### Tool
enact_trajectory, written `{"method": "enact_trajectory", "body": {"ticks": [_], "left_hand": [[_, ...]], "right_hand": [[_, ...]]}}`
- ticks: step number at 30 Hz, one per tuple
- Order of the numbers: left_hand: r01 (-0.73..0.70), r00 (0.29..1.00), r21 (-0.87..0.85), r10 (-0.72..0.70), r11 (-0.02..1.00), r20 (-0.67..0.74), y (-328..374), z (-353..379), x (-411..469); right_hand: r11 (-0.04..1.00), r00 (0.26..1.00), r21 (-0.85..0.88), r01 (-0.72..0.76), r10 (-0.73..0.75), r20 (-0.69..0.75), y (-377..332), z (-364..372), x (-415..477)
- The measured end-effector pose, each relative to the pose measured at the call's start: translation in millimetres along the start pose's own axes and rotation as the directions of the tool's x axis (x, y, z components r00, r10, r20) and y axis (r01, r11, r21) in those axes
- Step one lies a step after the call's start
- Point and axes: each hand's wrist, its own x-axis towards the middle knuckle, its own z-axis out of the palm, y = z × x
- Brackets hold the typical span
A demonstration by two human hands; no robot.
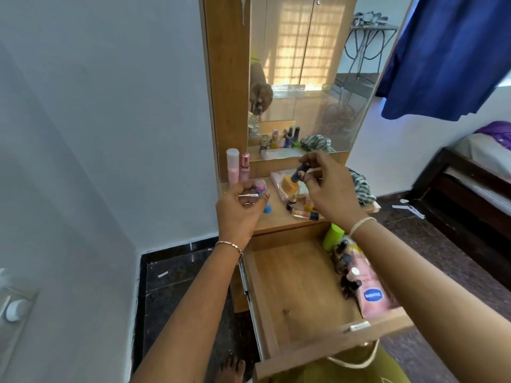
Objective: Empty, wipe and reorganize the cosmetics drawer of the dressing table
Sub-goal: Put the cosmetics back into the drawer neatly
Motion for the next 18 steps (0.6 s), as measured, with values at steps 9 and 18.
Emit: {"method": "enact_trajectory", "body": {"ticks": [9,18], "left_hand": [[0.078,0.883,0.024,-0.08,0.997,0.462,-10,43,-74],[0.026,0.742,0.265,-0.196,0.964,0.641,-51,89,-118]], "right_hand": [[0.974,0.953,0.118,-0.195,0.159,0.259,53,-74,-108],[0.952,0.873,-0.119,-0.284,0.308,0.379,85,-97,-175]]}}
